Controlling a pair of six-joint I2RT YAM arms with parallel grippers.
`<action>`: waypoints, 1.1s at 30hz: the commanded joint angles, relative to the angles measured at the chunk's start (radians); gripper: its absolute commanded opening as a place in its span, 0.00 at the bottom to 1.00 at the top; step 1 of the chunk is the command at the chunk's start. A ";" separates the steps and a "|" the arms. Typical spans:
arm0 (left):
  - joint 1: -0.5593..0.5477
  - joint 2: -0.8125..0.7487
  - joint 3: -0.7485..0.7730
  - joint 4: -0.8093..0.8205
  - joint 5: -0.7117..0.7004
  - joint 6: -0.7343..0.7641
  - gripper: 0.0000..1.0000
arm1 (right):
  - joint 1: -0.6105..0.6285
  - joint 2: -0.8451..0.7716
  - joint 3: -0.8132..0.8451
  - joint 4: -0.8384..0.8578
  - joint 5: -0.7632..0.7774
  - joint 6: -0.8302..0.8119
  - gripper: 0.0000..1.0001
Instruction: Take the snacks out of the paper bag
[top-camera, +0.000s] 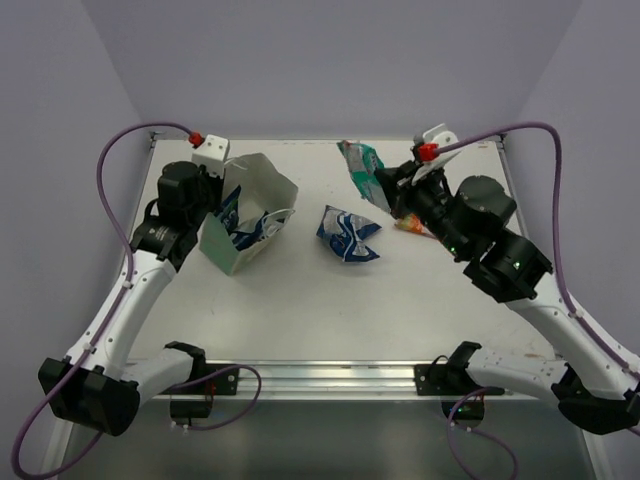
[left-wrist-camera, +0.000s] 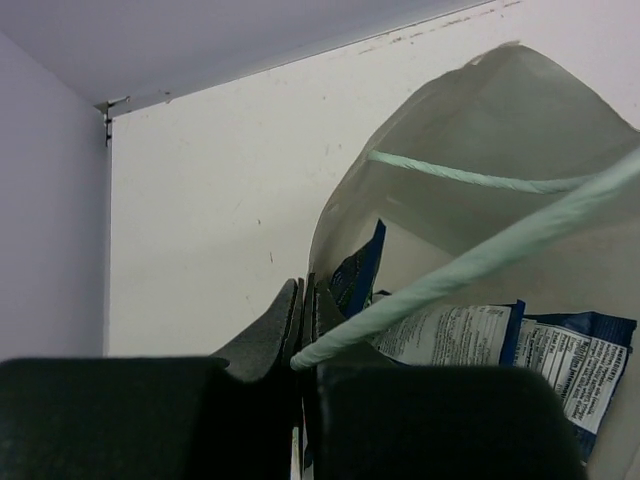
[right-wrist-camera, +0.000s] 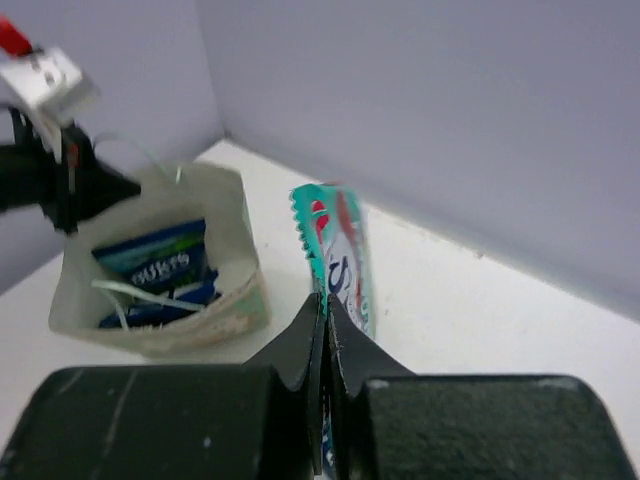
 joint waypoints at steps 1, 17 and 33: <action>-0.003 0.006 0.048 0.165 -0.032 0.066 0.00 | 0.000 -0.022 -0.145 -0.097 -0.054 0.100 0.00; -0.003 -0.012 -0.057 0.359 0.164 0.269 0.00 | 0.077 0.037 -0.657 0.234 -0.577 0.408 0.02; -0.006 -0.057 -0.133 0.236 0.399 0.296 0.00 | 0.029 0.099 -0.163 -0.036 -0.352 -0.067 0.67</action>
